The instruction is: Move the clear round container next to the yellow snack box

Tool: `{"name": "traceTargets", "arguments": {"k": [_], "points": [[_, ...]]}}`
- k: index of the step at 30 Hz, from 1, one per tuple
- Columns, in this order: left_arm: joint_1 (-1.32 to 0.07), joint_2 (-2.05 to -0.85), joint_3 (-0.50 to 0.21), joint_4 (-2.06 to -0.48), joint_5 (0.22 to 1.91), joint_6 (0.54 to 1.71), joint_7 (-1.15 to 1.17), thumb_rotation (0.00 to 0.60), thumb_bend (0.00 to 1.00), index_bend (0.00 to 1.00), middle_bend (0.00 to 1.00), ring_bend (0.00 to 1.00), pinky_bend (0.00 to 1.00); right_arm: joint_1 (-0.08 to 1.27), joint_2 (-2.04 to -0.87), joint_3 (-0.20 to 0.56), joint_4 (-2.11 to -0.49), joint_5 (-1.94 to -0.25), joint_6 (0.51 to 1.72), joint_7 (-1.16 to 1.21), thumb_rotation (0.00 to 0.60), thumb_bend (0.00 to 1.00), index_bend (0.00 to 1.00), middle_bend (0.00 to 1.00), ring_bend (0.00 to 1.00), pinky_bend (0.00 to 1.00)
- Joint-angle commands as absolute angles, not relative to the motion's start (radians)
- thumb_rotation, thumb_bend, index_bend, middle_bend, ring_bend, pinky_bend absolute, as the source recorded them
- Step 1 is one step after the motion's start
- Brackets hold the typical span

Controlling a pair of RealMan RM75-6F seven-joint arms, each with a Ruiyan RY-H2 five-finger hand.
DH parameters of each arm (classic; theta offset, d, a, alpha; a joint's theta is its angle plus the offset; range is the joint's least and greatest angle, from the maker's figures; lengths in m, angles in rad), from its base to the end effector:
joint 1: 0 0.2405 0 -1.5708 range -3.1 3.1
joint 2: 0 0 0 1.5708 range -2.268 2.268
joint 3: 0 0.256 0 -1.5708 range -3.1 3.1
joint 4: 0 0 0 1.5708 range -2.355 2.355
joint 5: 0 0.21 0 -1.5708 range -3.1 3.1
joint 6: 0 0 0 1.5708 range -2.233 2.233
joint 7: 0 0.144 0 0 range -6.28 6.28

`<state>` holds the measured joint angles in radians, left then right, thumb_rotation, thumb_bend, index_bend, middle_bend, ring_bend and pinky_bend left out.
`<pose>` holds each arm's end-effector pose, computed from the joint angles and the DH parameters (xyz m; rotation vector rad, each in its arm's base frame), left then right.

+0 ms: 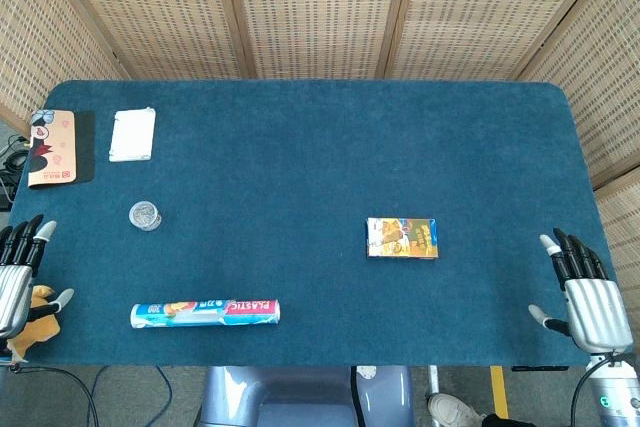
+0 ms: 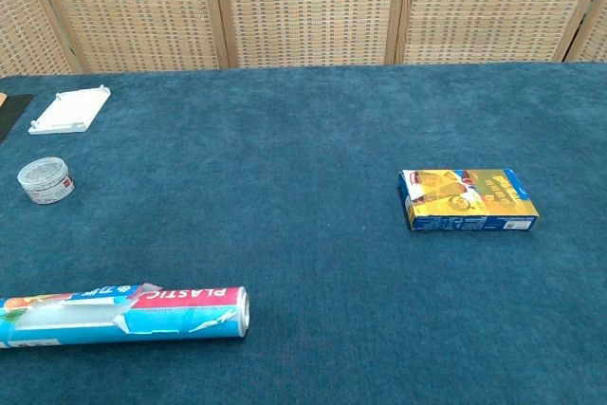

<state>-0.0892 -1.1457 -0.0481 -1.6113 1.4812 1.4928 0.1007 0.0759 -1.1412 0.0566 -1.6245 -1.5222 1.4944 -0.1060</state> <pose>-0.3102 0.1818 0.1523 -1.3928 -0.8486 -0.8483 -0.3041 -0.1793 0.1518 1.4140 -0.8338 0.8692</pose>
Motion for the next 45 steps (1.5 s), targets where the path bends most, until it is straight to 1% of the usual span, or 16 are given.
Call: {"name": "traceTargets", "arguments": {"k": [1,6,29,37,38,43,45], "points": [[-0.090,-1.143,-0.048,-1.614,1.482,1.490,0.085,0.600,0.19,0.00,0.00,0.00,0.00,0.078,-1.144,0.055,-1.626,-1.520,1.489,-0.111,0.600,0.00,0.05,0.00,0.00,0.10],[-0.091,-1.141,-0.049,-1.612,1.477,1.487,0.090,0.600,0.19,0.00,0.00,0.00,0.00,0.078,-1.147,0.055,-1.625,-1.518,1.486,-0.118,0.600,0.00,0.05,0.00,0.00,0.09],[-0.102,-1.141,-0.046,-1.624,1.461,1.455,0.117,0.600,0.19,0.00,0.00,0.00,0.00,0.080,-1.145,0.055,-1.629,-1.504,1.472,-0.130,0.600,0.00,0.06,0.00,0.00,0.09],[-0.105,-1.131,-0.056,-1.634,1.446,1.452,0.101,0.600,0.19,0.00,0.00,0.00,0.00,0.080,-1.143,0.049,-1.636,-1.511,1.470,-0.134,0.600,0.00,0.06,0.00,0.00,0.09],[-0.110,-1.129,-0.060,-1.633,1.443,1.446,0.101,0.600,0.19,0.00,0.00,0.00,0.00,0.080,-1.143,0.049,-1.636,-1.511,1.469,-0.133,0.600,0.00,0.06,0.00,0.00,0.09],[-0.183,-1.093,-0.103,-1.635,1.373,1.324,0.099,0.600,0.19,0.00,0.00,0.00,0.00,0.084,-1.143,0.046,-1.637,-1.509,1.458,-0.135,0.600,0.00,0.06,0.00,0.00,0.09],[-0.201,-1.084,-0.111,-1.637,1.356,1.292,0.101,0.600,0.19,0.00,0.00,0.00,0.00,0.084,-1.144,0.046,-1.638,-1.509,1.457,-0.136,0.600,0.00,0.06,0.00,0.00,0.09]]}}
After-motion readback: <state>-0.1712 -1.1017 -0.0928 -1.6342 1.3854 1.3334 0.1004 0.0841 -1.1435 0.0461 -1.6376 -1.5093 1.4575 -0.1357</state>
